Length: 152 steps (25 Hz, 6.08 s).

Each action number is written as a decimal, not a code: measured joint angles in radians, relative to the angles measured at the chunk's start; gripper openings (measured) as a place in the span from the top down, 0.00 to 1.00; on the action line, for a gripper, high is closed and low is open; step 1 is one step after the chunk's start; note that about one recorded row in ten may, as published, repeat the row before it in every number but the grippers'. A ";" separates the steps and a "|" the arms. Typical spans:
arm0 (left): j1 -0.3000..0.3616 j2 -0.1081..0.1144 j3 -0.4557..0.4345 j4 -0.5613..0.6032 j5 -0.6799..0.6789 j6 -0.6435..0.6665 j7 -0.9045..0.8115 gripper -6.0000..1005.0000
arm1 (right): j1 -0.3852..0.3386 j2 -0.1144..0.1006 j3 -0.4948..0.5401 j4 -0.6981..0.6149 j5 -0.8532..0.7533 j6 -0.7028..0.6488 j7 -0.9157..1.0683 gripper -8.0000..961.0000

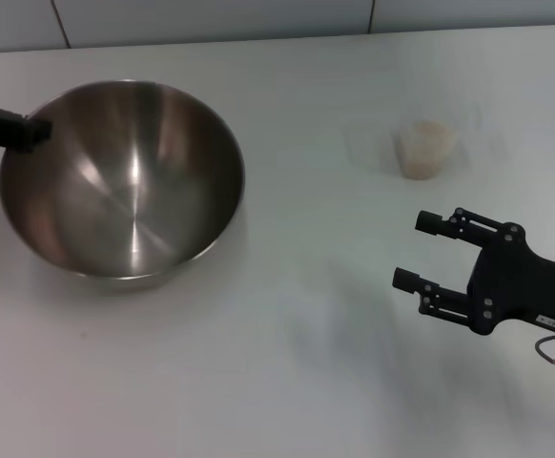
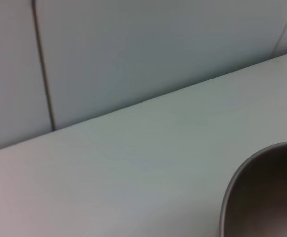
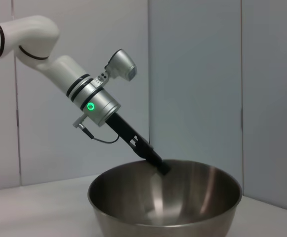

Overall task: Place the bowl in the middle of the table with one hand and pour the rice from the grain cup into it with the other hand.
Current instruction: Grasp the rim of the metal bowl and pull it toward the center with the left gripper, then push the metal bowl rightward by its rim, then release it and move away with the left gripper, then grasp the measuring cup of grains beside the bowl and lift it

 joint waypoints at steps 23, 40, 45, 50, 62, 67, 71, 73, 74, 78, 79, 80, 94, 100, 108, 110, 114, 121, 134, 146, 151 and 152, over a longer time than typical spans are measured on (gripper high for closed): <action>-0.067 -0.001 0.051 0.058 -0.066 0.050 0.001 0.95 | 0.003 -0.001 -0.002 0.009 0.000 0.016 0.000 0.25; -0.080 -0.004 0.208 0.065 -0.160 0.052 0.000 0.95 | 0.003 0.000 -0.006 0.027 0.000 0.008 0.000 0.25; -0.088 -0.006 0.246 0.064 -0.181 0.050 0.000 0.95 | -0.001 -0.001 -0.004 0.031 0.000 0.009 -0.007 0.25; -0.091 -0.007 0.268 0.058 -0.189 0.043 0.000 0.95 | -0.007 -0.002 0.000 0.033 0.000 0.008 -0.013 0.25; -0.090 -0.007 0.302 0.035 -0.228 0.009 0.010 0.95 | -0.009 -0.002 -0.002 0.035 0.000 0.005 -0.014 0.25; -0.088 -0.007 0.311 0.026 -0.234 -0.006 0.011 0.95 | -0.009 -0.002 -0.004 0.035 0.000 0.005 -0.014 0.25; -0.084 -0.007 0.323 0.022 -0.240 -0.020 0.012 0.95 | -0.009 -0.003 -0.001 0.035 -0.001 0.005 -0.014 0.25; -0.084 -0.007 0.333 0.016 -0.241 -0.031 0.012 0.95 | -0.009 -0.003 0.000 0.035 -0.002 0.005 -0.014 0.25; -0.084 -0.007 0.333 0.016 -0.241 -0.031 0.012 0.95 | -0.009 -0.003 0.000 0.035 -0.002 0.005 -0.014 0.25; -0.084 -0.007 0.358 -0.021 -0.252 -0.063 0.025 0.95 | -0.009 -0.003 0.000 0.035 -0.004 0.005 -0.014 0.25; -0.084 -0.007 0.359 -0.039 -0.274 -0.069 0.055 0.95 | -0.009 -0.003 0.000 0.035 -0.005 0.005 -0.014 0.25; -0.083 -0.007 0.360 -0.045 -0.284 -0.070 0.065 0.95 | -0.009 -0.003 0.000 0.035 -0.005 0.005 -0.014 0.25; -0.079 -0.007 0.360 -0.094 -0.305 -0.096 0.102 0.95 | -0.011 -0.003 -0.007 0.035 -0.006 0.005 -0.014 0.25; -0.080 -0.007 0.366 -0.102 -0.306 -0.102 0.123 0.95 | -0.011 -0.003 -0.009 0.035 -0.006 0.005 -0.014 0.25; -0.079 -0.007 0.375 -0.104 -0.306 -0.104 0.129 0.95 | -0.011 -0.003 -0.011 0.035 -0.005 0.005 -0.014 0.25; -0.076 -0.007 0.381 -0.104 -0.313 -0.137 0.127 0.95 | -0.011 -0.003 -0.011 0.035 -0.004 0.005 -0.014 0.25; -0.061 -0.006 0.379 -0.111 -0.359 -0.199 0.126 0.90 | -0.011 -0.003 -0.011 0.035 -0.004 0.005 -0.014 0.25; -0.060 -0.004 0.382 -0.115 -0.359 -0.208 0.129 0.71 | -0.011 -0.003 -0.011 0.035 -0.002 0.005 -0.014 0.25; -0.058 -0.004 0.383 -0.115 -0.357 -0.210 0.128 0.21 | -0.010 -0.003 -0.009 0.035 -0.002 0.007 -0.014 0.25; -0.030 -0.004 0.383 -0.087 -0.385 -0.203 0.198 0.14 | -0.012 -0.001 -0.006 0.035 -0.001 0.005 -0.014 0.25; 0.031 0.000 0.382 -0.060 -0.521 -0.171 0.366 0.14 | -0.012 0.000 0.000 0.036 0.000 0.009 -0.014 0.25; 0.060 0.002 0.378 -0.044 -0.575 -0.145 0.429 0.14 | -0.012 0.000 0.000 0.036 0.000 0.010 -0.014 0.25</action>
